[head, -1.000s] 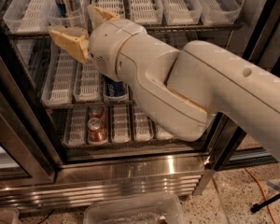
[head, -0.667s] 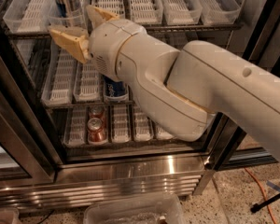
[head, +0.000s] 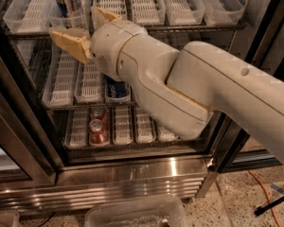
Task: Pick redbull can from top shelf of fridge
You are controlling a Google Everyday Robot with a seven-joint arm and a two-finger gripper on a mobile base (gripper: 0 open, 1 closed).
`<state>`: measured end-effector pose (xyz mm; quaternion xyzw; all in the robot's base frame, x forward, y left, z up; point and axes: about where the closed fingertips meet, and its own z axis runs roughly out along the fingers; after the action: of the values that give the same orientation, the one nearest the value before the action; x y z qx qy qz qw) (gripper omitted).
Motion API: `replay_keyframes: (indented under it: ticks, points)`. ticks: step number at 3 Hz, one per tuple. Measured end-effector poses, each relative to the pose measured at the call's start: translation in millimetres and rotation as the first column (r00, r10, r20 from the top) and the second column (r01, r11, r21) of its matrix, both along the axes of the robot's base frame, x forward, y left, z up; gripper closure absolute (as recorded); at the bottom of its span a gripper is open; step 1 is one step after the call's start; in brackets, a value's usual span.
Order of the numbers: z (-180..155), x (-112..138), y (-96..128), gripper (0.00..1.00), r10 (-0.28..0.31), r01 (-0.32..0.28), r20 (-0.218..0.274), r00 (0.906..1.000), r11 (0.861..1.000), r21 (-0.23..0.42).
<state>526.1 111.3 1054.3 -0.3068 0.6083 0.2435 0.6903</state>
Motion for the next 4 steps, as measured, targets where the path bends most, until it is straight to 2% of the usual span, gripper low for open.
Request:
replay_keyframes:
  ticks: [1,2,4]
  points:
    - [0,10,0,0.38,0.001,-0.001,0.002,1.0,1.0,0.008]
    - [-2,18,0,0.34,0.003,-0.003,0.003,1.0,1.0,0.013]
    - [6,35,1,0.35,-0.01,0.01,0.021,0.9997,1.0,0.014]
